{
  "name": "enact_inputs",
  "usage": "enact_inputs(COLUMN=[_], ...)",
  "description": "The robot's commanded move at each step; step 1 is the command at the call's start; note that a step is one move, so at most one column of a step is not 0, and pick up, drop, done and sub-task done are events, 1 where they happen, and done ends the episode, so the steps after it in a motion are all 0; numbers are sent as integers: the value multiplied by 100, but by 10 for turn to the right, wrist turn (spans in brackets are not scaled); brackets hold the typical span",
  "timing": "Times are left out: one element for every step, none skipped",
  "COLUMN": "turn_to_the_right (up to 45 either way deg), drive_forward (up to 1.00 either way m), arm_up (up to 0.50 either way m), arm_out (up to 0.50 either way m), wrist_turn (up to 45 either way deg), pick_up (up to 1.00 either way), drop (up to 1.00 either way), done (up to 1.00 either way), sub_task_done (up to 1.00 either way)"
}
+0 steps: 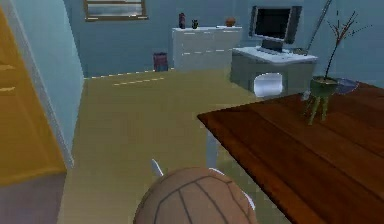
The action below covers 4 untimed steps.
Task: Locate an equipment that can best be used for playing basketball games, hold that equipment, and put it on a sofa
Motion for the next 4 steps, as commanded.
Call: enact_inputs(turn_to_the_right=[0,-450,-90,0], drive_forward=[5,0,0,50], arm_up=[0,0,0,0], arm_out=[0,0,0,0], wrist_turn=[0,0,0,0], pick_up=[0,0,0,0], drop=[0,0,0,0], done=[0,0,0,0], sub_task_done=[0,0,0,0])
